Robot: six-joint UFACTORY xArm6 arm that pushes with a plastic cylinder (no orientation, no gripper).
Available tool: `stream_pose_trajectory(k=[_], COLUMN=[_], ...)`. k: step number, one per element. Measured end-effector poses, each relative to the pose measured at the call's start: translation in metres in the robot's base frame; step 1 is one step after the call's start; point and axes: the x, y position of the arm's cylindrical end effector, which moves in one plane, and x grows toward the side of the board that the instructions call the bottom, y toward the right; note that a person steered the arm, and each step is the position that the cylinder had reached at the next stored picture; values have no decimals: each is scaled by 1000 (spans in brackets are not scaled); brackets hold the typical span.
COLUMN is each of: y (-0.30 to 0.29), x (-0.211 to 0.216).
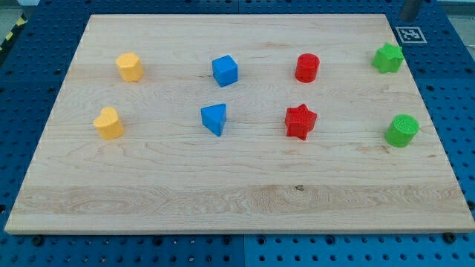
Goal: Move the green star to the top right
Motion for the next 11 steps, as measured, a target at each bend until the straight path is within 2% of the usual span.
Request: stream_pose_trajectory(k=[2, 4, 5, 6, 8, 9, 10, 11], y=[-16, -118, -148, -146, -114, -64, -48, -69], x=[8, 56, 78, 97, 169, 165, 134, 112])
